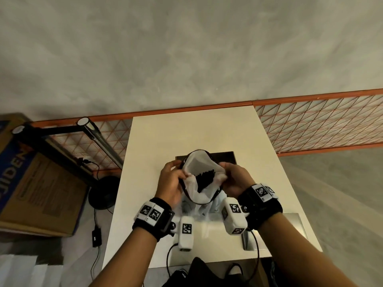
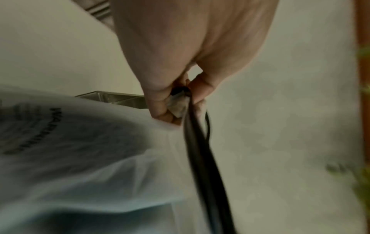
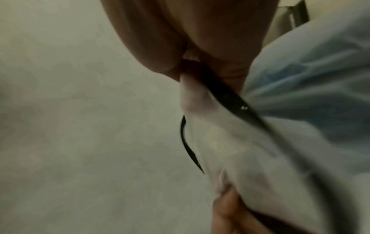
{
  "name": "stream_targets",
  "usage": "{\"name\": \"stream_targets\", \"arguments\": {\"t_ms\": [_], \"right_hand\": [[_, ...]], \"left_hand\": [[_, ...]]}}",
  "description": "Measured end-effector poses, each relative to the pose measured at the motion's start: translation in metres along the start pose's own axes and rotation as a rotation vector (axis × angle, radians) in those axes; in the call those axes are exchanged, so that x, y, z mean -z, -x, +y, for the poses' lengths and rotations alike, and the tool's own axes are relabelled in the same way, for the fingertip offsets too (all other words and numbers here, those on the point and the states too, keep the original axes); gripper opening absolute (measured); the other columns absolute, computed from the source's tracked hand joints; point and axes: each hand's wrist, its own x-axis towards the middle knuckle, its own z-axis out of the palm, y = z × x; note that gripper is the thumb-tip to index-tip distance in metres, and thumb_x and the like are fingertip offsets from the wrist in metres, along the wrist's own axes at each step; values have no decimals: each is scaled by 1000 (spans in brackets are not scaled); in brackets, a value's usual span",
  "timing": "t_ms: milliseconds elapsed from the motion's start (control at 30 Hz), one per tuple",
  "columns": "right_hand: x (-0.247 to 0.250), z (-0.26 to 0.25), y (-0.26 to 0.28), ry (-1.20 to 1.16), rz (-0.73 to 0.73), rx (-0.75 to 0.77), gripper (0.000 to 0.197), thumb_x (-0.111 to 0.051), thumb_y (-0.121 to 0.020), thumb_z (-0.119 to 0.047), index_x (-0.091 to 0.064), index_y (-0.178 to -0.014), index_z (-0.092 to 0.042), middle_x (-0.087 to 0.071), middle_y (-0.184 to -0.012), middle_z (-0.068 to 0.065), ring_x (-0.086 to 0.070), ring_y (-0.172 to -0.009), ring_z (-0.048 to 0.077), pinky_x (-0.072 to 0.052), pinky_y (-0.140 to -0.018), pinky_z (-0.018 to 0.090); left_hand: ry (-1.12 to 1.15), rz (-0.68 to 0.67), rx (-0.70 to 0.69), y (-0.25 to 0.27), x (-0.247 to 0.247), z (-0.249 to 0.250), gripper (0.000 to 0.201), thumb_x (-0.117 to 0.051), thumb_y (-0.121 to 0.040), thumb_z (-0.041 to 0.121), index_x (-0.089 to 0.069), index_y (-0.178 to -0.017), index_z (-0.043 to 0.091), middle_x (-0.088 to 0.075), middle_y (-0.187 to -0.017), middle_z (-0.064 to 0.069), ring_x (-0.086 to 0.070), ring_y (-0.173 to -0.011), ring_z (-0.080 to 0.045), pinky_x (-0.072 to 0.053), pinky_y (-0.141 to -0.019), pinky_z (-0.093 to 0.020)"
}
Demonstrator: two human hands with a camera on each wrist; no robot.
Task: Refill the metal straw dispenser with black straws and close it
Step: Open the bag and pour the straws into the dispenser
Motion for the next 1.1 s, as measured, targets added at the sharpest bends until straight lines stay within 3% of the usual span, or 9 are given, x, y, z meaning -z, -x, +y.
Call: {"name": "stream_targets", "arguments": {"t_ms": [200, 367, 467, 600, 767, 867, 933, 1000, 1100], "right_hand": [[24, 7, -15, 324, 202, 128, 8, -66, -76, -13, -70, -81, -7, -64, -80, 15, -60, -64, 26, -50, -61, 37], [12, 6, -9, 1093, 66, 433, 44, -64, -79, -63, -73, -91, -21, -70, -84, -6, -63, -75, 11, -46, -69, 27], [11, 8, -6, 1480, 98, 495, 42, -70, -79, -47, -66, -111, -20, -65, -109, 1, -61, -98, 20, -47, -83, 28], [17, 16, -9, 1585, 200, 455, 48, -62, -82, -30, -51, -128, -20, -44, -135, 11, -51, -118, 35, -45, -100, 41], [26, 14, -7, 1597, 272, 355, 43, -49, -86, -31, -52, -129, -30, -49, -124, 14, -54, -110, 40, -47, -97, 47], [26, 12, -2, 1409, 227, 238, 37, -44, -90, -31, -54, -125, -29, -60, -115, 14, -66, -94, 38, -58, -79, 50], [25, 14, -2, 1097, 181, 135, 30, -46, -91, -27, -56, -119, -20, -58, -113, 15, -68, -83, 41, -60, -57, 53], [21, 18, -2, 874, 153, 108, 27, -48, -92, -21, -62, -114, -13, -58, -115, 15, -65, -90, 43, -58, -54, 57], [16, 28, -2, 547, 64, 66, 24, -50, -92, -8, -66, -108, 0, -66, -100, 21, -67, -83, 41, -55, -64, 66]], "left_hand": [[223, 118, 292, -9, 28, 1, 50, -32, -69, -8, -63, -104, 11, -57, -92, -13, -52, -76, -25, -44, -67, -33], [255, 72, 308, -9, 33, 3, 41, -33, -81, -5, -59, -108, 11, -57, -93, -11, -53, -78, -24, -44, -70, -35], [251, 5, 298, -8, 31, 5, 31, -38, -88, 0, -59, -107, 12, -58, -88, -8, -54, -76, -23, -44, -70, -34], [122, -1, 217, -5, 27, 5, 26, -43, -92, 1, -62, -104, 13, -54, -79, -4, -52, -72, -19, -42, -63, -31], [-236, 8, 48, 2, 30, 0, 10, -58, -101, 18, -62, -110, 18, -59, -97, -7, -55, -84, -18, -49, -71, -35], [-736, 31, -82, 4, 38, -4, 48, -66, -93, 58, -53, -120, 21, -64, -105, 0, -64, -92, -15, -60, -82, -42], [-926, -12, -64, 8, 42, -5, 69, -66, -83, 74, -47, -123, 21, -63, -109, -2, -66, -97, -19, -63, -73, -42], [-849, -107, 165, 13, 41, -10, 70, -69, -83, 71, -44, -125, 21, -61, -117, -5, -69, -98, -26, -63, -63, -39], [-638, -189, 355, 8, 38, -25, 59, -76, -88, 41, -43, -134, 24, -58, -133, -10, -67, -107, -41, -62, -67, -63]]}}
